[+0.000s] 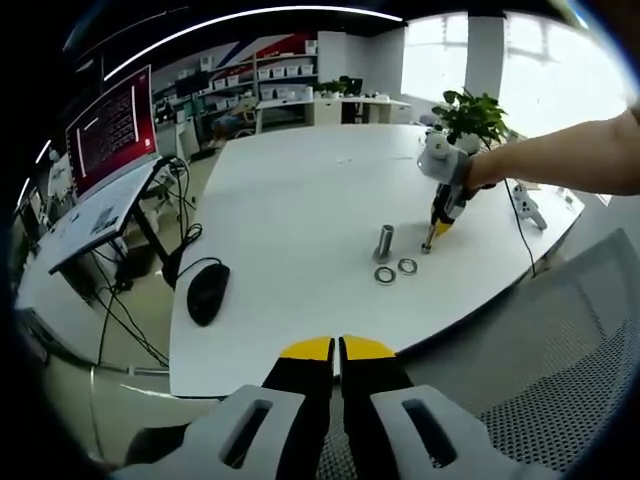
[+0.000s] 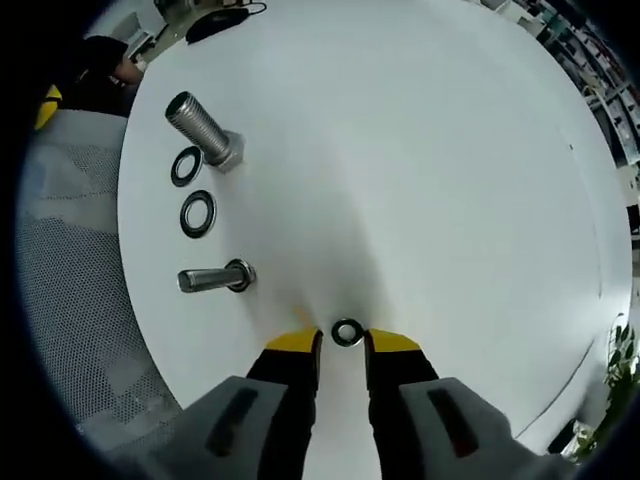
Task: Place the washer onto the threaded stud by aligning its center hole with the stud, sliding it down to the base, and recovering from edge contact or off-axis alignment until the washer reaches the visible bottom stop.
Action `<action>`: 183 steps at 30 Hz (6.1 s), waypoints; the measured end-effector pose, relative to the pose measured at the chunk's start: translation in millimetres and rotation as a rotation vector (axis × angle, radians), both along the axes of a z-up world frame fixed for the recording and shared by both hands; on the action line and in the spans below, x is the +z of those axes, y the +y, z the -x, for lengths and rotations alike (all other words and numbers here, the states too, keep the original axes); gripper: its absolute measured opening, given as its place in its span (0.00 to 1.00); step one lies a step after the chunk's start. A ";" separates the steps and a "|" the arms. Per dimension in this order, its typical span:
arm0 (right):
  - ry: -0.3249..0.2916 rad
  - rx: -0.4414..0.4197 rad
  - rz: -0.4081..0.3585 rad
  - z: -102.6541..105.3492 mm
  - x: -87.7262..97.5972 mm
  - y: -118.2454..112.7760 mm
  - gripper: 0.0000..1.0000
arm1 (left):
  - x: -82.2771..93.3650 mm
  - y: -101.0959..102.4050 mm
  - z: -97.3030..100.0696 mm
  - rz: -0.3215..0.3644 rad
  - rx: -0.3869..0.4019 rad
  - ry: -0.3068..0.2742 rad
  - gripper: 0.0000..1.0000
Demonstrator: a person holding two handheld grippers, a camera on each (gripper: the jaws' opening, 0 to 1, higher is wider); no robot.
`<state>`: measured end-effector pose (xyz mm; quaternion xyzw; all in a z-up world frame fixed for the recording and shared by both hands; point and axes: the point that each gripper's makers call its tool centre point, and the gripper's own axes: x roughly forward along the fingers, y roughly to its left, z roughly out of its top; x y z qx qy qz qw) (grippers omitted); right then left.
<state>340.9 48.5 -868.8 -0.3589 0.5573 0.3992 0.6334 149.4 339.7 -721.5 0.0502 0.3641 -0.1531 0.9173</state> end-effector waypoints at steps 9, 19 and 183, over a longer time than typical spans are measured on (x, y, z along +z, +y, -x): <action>-0.031 -0.031 -0.041 -0.8 0.1 0.6 0.17 | -0.3 0.2 0.2 -0.002 -0.001 0.002 0.00; -0.055 -0.098 -0.093 -0.4 1.7 0.7 0.14 | -0.3 0.0 0.2 -0.003 -0.001 0.002 0.00; -0.452 -0.764 -0.850 187.4 197.8 -25.2 0.48 | 3.6 -4.5 2.8 0.026 -0.023 -0.016 0.00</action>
